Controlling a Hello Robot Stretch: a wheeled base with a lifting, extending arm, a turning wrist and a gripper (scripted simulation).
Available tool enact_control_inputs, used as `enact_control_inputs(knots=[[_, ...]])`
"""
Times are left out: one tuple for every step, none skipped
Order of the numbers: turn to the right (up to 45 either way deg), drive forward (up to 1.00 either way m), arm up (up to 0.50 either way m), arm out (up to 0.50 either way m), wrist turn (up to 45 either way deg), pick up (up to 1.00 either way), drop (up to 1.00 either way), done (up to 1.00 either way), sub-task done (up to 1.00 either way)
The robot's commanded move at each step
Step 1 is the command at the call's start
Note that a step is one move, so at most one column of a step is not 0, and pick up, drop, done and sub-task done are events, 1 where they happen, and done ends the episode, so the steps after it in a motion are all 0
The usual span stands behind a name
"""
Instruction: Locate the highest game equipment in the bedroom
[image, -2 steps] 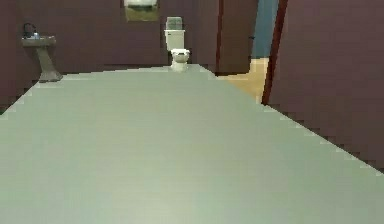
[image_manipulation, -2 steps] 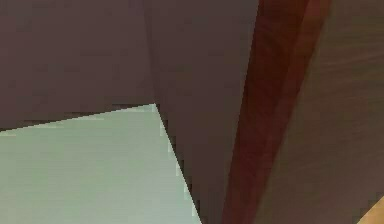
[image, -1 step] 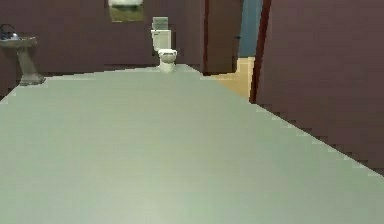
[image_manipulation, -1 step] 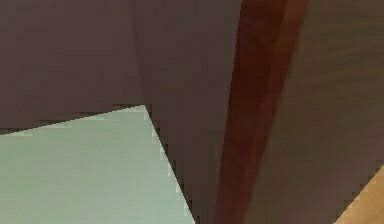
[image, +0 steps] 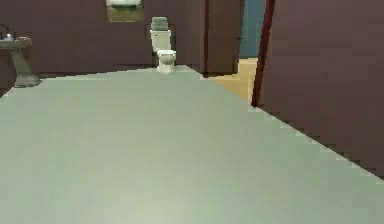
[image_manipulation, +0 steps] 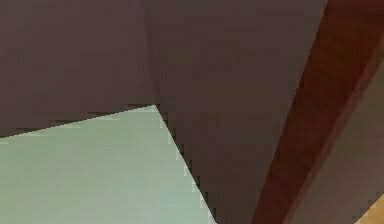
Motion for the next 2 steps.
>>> enact_control_inputs(knots=[[9.0,0.00,0.00,0.00,0.0,0.00,0.00,0.00,0.00],[0.0,1.00,0.00,0.00,0.0,0.00,0.00,0.00,0.00]])
